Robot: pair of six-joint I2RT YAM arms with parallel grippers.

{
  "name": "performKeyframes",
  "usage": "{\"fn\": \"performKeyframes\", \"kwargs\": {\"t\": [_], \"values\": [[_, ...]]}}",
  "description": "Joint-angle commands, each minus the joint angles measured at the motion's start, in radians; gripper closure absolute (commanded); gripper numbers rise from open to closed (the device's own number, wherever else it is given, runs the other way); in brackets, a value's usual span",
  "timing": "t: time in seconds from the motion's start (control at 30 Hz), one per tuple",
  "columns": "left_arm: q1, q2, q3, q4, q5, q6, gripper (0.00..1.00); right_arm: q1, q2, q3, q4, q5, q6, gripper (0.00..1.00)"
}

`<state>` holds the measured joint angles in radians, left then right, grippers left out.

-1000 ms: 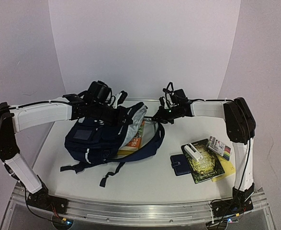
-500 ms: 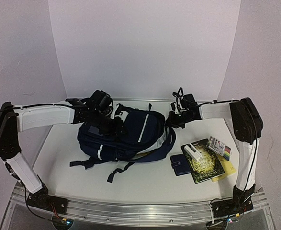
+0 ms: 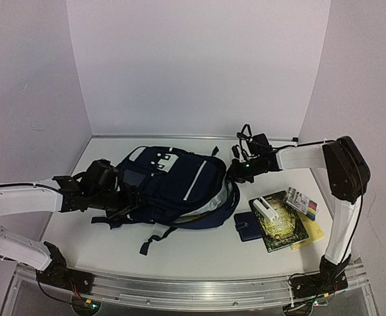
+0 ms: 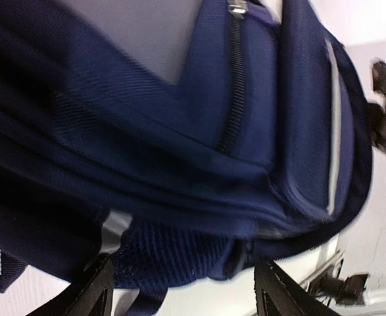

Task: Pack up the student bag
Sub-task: Adjust the student bag at the center of the board.

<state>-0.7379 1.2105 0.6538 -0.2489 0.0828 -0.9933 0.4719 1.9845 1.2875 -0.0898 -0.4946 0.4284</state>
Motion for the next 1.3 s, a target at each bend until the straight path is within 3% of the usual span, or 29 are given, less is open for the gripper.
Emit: {"fn": "performKeyframes", "kwargs": {"t": [0.0, 0.07, 0.27, 0.53, 0.63, 0.83, 1.0, 1.1, 1.27], "values": [[0.148, 0.095, -0.047, 0.219, 0.076, -0.047, 0.29, 0.091, -0.083, -0.033, 0.051, -0.086, -0.040, 0.87], [0.199, 0.168, -0.019, 0.273, 0.111, -0.016, 0.30, 0.111, -0.098, -0.054, 0.051, -0.091, -0.049, 0.84], [0.315, 0.348, 0.193, 0.199, 0.155, 0.118, 0.30, 0.211, -0.147, -0.113, 0.049, -0.126, -0.119, 0.69], [0.489, 0.459, 0.358, 0.136, 0.237, 0.211, 0.27, 0.336, -0.201, -0.097, 0.032, -0.227, -0.192, 0.48], [0.514, 0.438, 0.399, 0.083, 0.235, 0.260, 0.25, 0.328, -0.260, -0.066, -0.045, -0.241, -0.256, 0.35], [0.512, 0.361, 0.444, -0.007, 0.316, 0.389, 0.21, 0.174, -0.296, -0.012, -0.245, -0.269, -0.383, 0.26], [0.463, 0.321, 0.500, -0.122, 0.410, 0.529, 0.19, 0.085, -0.201, 0.102, -0.441, -0.120, -0.644, 0.27], [0.413, 0.313, 0.524, -0.159, 0.416, 0.553, 0.18, 0.058, -0.127, 0.149, -0.447, -0.114, -0.645, 0.31], [0.370, 0.312, 0.517, -0.189, 0.411, 0.547, 0.18, 0.070, 0.015, 0.212, -0.442, -0.231, -0.589, 0.43]]}}
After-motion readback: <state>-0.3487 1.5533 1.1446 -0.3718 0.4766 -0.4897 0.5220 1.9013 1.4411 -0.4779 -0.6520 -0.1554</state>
